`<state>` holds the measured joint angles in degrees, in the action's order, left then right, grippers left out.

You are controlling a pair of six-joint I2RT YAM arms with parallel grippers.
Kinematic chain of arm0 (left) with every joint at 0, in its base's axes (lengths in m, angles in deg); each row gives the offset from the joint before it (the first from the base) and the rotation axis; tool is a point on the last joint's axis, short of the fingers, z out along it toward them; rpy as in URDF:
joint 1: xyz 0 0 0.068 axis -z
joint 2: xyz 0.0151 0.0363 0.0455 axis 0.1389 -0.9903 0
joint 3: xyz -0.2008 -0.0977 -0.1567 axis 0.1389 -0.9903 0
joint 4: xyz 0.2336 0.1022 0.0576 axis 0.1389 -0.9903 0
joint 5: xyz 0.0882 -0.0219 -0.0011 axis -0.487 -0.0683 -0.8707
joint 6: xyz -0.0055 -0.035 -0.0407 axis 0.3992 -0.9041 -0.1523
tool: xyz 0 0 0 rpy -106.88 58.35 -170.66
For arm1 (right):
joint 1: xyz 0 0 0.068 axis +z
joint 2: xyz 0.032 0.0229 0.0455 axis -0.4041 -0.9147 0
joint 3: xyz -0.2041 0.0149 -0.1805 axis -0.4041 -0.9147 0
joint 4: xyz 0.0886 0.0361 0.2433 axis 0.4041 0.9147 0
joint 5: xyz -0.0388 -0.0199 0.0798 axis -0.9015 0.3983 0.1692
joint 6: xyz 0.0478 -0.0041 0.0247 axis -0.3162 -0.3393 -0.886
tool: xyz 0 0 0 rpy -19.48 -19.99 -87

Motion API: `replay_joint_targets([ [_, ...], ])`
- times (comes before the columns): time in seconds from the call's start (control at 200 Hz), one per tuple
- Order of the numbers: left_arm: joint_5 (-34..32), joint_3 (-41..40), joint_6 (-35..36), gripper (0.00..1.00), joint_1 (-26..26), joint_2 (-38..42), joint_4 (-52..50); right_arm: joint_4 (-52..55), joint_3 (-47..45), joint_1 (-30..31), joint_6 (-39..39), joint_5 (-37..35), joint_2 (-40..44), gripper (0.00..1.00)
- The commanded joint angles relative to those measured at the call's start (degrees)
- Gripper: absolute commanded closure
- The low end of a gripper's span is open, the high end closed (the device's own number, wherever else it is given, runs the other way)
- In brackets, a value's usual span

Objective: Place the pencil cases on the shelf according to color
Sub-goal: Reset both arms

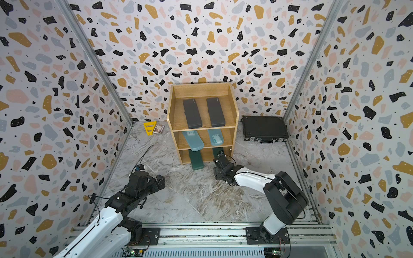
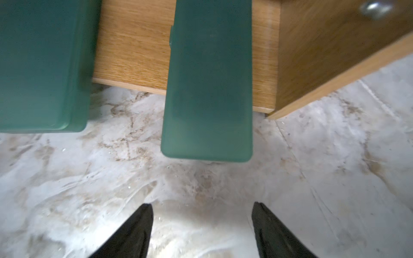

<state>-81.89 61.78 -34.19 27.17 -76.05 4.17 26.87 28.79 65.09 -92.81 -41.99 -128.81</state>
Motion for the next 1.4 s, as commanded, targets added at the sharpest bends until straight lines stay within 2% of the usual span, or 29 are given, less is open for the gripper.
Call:
replay_joint_targets([
  [0.0,-5.8,2.3,4.3,0.0,-0.2,1.2,2.6,5.1,-3.4,0.0,-0.4,-2.6,7.2,0.22],
  [0.11,-7.8,1.7,10.1,0.0,-0.2,1.0,9.1,7.4,-8.5,0.0,-0.1,-9.6,14.5,0.15],
  [0.22,-19.1,0.9,13.9,0.0,-0.2,-0.9,15.3,10.7,-11.8,0.0,-1.5,-21.6,20.0,0.0],
  [0.345,-30.3,-1.1,21.3,0.0,-0.2,-6.3,24.2,13.5,-12.9,0.0,-1.7,-30.1,23.6,0.0],
  [0.49,-35.0,-8.0,33.7,0.0,-0.4,-15.8,48.1,11.9,-12.5,-0.3,0.5,-37.3,26.0,0.0],
  [0.561,-35.3,-9.0,35.1,0.0,-1.2,-21.9,56.6,7.5,-13.1,-1.1,6.6,-40.7,26.6,0.0],
  [0.646,-32.8,-7.9,36.3,0.0,-2.3,-29.2,62.5,-11.7,-17.9,-3.4,20.7,-44.1,25.4,0.0],
  [0.716,-31.0,-5.6,36.7,0.0,-2.9,-32.7,62.9,-26.7,-20.9,-6.7,29.3,-42.3,23.1,0.0],
  [0.836,-27.7,-5.7,36.7,0.0,-5.5,-40.1,72.4,-38.7,-21.9,-16.7,29.9,-37.1,16.7,0.0],
  [0.901,-24.1,-3.9,36.2,0.0,-5.7,-39.5,66.2,-43.6,-21.9,-20.6,31.8,-36.7,11.9,0.0],
  [0.971,-21.6,-3.2,36.5,0.0,-6.7,-40.7,67.0,-48.7,-22.2,-22.3,32.4,-38.0,6.9,0.0],
  [1.026,-19.7,-3.2,35.6,0.0,-7.8,-40.2,65.9,-53.0,-23.4,-22.8,32.4,-36.2,3.2,0.0],
  [1.076,-17.4,-4.0,35.3,0.0,-8.5,-39.6,66.3,-61.8,-24.6,-22.9,35.6,-36.6,-0.2,0.0],
  [1.111,-15.5,-5.2,35.9,0.0,-8.7,-39.8,68.3,-59.3,-23.6,-22.6,34.8,-36.6,-0.1,0.0],
  [1.156,-13.7,-7.4,35.7,0.0,-9.5,-41.9,73.9,-55.2,-23.3,-23.1,32.6,-31.9,1.6,0.0],
  [1.196,-14.6,-8.2,36.9,0.0,-9.6,-44.1,80.0,-59.8,-26.1,-24.6,32.0,-23.3,1.7,0.0],
  [1.226,-14.4,-7.9,36.3,0.0,-9.6,-43.3,78.1,-63.4,-27.7,-26.0,32.5,-18.4,0.2,0.0],
  [1.251,-14.0,-7.2,35.6,0.0,-9.6,-42.0,74.4,-65.4,-27.5,-26.4,32.7,-19.6,-0.9,0.0],
  [1.281,-13.6,-6.6,35.3,0.0,-9.8,-41.2,71.3,-61.5,-26.1,-26.5,31.4,-20.4,-0.4,0.0],
  [1.326,-13.7,-7.2,35.6,0.0,-9.9,-42.1,74.1,-56.0,-24.9,-28.2,29.3,-16.9,1.1,0.0],
  [1.396,-13.8,-7.6,35.8,0.0,-9.9,-42.5,75.9,-56.2,-25.6,-32.4,25.5,-11.0,1.5,0.0],
])
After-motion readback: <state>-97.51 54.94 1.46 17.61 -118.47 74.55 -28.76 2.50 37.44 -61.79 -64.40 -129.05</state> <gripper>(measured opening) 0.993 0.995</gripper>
